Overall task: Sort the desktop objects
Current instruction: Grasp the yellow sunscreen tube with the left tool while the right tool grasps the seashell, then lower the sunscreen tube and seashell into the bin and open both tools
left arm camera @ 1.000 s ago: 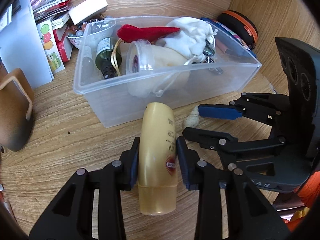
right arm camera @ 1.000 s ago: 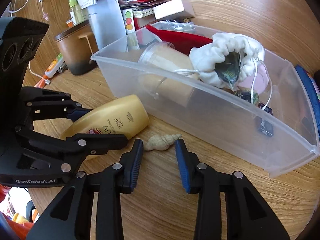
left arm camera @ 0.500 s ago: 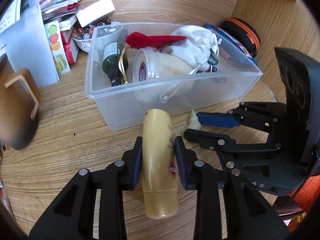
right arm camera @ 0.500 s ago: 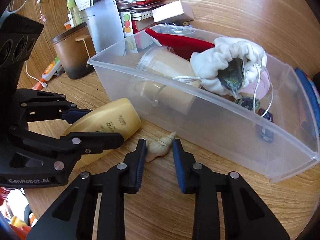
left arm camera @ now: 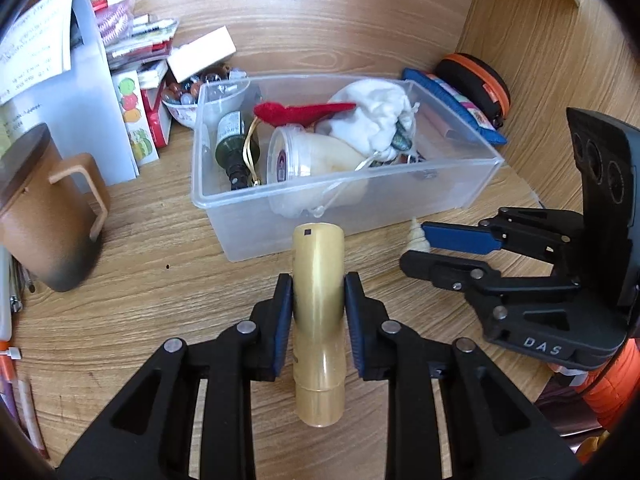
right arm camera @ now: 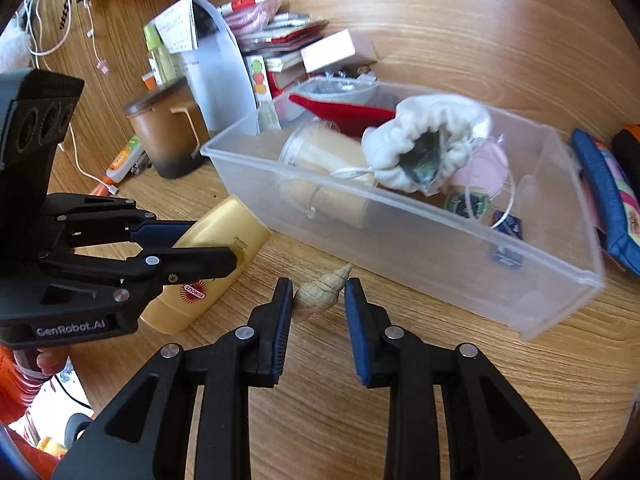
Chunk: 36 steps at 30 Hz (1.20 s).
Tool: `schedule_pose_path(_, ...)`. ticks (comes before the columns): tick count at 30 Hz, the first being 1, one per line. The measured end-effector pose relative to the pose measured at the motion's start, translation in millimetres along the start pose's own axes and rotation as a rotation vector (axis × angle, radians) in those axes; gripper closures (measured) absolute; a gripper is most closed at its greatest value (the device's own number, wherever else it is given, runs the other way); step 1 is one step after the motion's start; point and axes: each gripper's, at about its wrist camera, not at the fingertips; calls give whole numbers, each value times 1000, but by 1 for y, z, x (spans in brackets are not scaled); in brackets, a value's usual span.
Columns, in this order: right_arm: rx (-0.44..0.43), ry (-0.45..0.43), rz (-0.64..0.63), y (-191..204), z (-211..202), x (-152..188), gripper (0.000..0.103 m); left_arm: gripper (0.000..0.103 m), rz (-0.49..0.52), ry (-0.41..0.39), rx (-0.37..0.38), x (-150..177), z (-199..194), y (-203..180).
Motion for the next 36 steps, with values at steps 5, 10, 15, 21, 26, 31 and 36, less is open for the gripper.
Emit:
schedule_pose_path(5, 6, -41, 2, -1, -22, -1, 79, 78, 3, -40, -18, -2, -21, -4)
schedule_pose_path(10, 15, -87, 4, -1, -44, -4, 79, 78, -4, -69, -35, -6, -36, -8)
schedule_pose_path(15, 20, -128, 14, -5, -65, -9, 79, 78, -11, -107, -53, -12, -53, -11)
schedule_pose_path(21, 34, -173, 27, -12, -88, -16, 79, 78, -12, -155, -87, -24, -74, -10)
schedule_pose_path(26, 49, -204, 49, -25, -101, -24, 79, 78, -25, -190, -111, -35, -90, 1)
schedule_pose_path(31, 67, -226, 67, -39, -107, -34, 79, 78, -32, -215, -137, -49, -96, 12)
schedule_pose_path(36, 81, -239, 81, -50, -107, -46, 79, 78, -50, -214, -153, -67, -88, 28)
Point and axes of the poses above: each gripper's, at about its wrist camera, not at the fingertips, and z roughly the way its jaws point, y to its left, x to its underside, and after that the axes turned 10 degrees about z, right-handed
